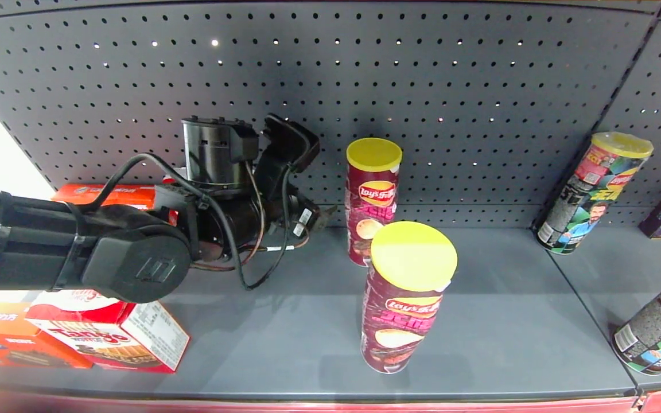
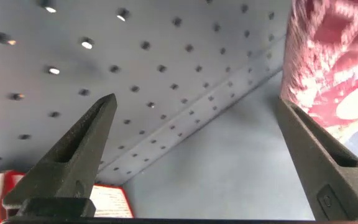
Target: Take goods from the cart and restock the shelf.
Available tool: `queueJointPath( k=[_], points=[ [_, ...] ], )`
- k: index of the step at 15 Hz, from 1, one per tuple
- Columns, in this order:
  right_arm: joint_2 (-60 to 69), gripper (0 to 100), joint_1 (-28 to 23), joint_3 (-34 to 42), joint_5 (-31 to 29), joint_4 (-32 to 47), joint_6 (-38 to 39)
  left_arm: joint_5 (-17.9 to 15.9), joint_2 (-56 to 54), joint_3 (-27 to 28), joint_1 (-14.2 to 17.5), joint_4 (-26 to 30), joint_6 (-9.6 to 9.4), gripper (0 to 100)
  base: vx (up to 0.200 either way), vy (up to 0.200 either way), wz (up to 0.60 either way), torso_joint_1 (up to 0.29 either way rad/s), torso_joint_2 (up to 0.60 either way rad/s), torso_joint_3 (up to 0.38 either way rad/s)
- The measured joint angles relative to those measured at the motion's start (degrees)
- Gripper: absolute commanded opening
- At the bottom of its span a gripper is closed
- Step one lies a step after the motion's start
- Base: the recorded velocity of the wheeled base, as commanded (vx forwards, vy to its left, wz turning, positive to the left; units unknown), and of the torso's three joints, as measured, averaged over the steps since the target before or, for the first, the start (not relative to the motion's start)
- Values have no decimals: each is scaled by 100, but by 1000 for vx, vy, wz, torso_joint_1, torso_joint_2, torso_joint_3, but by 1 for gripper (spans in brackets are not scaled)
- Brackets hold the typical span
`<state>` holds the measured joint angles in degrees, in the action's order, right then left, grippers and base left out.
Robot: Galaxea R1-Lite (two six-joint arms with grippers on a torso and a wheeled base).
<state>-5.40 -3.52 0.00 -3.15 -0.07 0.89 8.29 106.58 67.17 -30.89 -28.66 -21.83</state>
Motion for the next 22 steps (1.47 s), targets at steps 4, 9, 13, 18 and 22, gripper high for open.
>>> queueJointPath(
  k=[4,9,13,18,22],
  points=[
    [135,100,193,-5,158,18,-135,-35,-124,-155,-223,-590,9,100,0,0,0,0,0,0],
    [384,100,357,-173,260,18,-23,-50,-199,-301,-96,-744,20,100,0,0,0,0,0,0],
    [-940,100,534,-2069,702,56,477,-49,-333,-328,129,-788,22,100,0,0,0,0,0,0],
    [-3329,100,2132,-3858,1513,80,193,-50,-366,-400,293,-919,22,100,0,0,0,0,0,0],
    [-4680,100,3761,-4418,1207,-48,116,-50,-366,-405,315,-924,30,100,0,0,0,0,0,0]
  ],
)
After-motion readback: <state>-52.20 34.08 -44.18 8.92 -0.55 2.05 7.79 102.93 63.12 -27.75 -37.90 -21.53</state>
